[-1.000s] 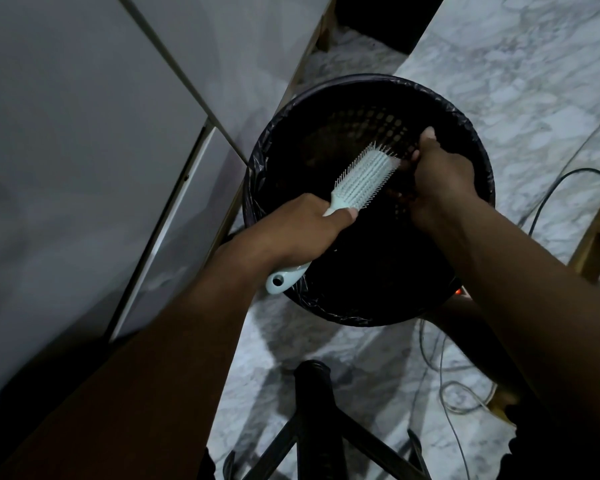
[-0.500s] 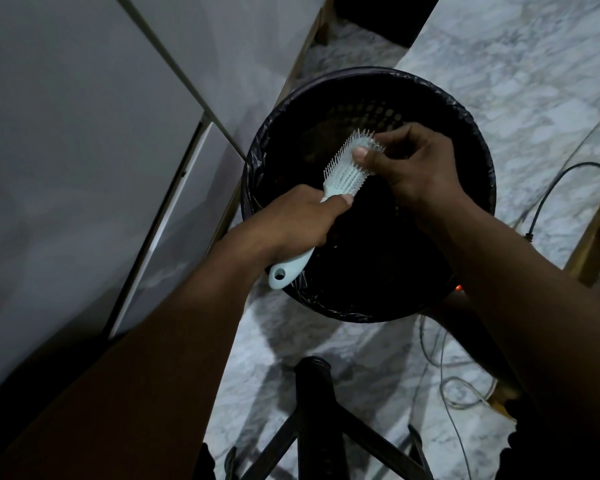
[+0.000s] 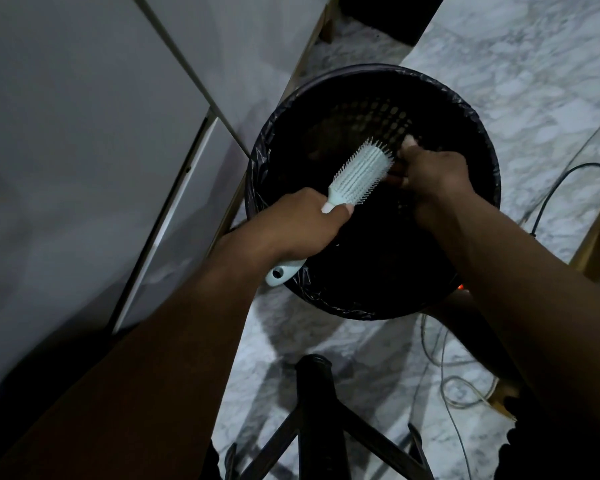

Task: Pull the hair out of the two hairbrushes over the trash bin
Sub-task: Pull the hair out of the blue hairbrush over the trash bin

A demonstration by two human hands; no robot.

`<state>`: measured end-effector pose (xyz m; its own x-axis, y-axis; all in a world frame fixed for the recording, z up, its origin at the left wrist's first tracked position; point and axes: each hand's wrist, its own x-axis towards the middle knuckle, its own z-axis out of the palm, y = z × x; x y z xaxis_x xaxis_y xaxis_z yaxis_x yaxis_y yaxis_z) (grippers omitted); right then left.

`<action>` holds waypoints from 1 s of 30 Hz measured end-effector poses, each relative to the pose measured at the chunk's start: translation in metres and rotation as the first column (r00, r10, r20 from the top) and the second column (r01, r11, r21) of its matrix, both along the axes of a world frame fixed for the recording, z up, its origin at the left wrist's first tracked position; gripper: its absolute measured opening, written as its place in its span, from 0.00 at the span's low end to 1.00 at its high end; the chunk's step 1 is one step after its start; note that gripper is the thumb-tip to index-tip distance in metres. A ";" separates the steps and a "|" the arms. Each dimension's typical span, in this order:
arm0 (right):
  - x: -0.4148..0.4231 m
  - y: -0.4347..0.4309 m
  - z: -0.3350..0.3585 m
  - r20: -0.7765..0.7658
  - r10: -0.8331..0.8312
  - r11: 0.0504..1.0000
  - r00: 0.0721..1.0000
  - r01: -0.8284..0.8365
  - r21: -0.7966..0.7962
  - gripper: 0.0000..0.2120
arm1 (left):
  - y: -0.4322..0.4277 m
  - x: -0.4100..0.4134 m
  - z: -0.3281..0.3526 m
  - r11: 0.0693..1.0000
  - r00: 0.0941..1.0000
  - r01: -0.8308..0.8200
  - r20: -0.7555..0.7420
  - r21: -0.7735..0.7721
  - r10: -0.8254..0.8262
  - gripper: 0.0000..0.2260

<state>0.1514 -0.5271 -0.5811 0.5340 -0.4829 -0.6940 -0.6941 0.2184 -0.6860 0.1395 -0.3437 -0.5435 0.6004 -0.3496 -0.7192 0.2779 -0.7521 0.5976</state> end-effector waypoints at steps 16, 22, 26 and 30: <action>-0.016 0.011 0.015 -0.236 0.631 0.647 0.739 -0.670 -0.364 0.09 | 0.017 -0.011 -0.010 0.931 0.953 0.082 0.245 0.356 -0.178 0.22; -0.029 0.016 0.069 -0.322 0.812 0.432 0.487 -0.872 -0.230 0.26 | 0.013 -0.023 0.037 0.934 0.926 0.029 0.342 0.356 -0.159 0.19; -0.031 0.004 0.135 -0.345 0.869 0.283 0.356 -0.928 -0.245 0.15 | 0.014 -0.028 0.087 0.935 0.921 -0.020 0.371 0.355 -0.122 0.17; -0.028 -0.003 0.217 -0.337 0.871 0.238 0.358 -0.907 -0.348 0.14 | 0.016 -0.034 0.154 0.924 0.890 -0.083 0.445 0.372 -0.099 0.22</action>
<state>0.1233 -0.5298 -0.3639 0.7836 0.0512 -0.6191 -0.2936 -0.8477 -0.4418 0.1056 -0.3280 -0.3892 0.8856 -0.1179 -0.4492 0.0421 -0.9429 0.3304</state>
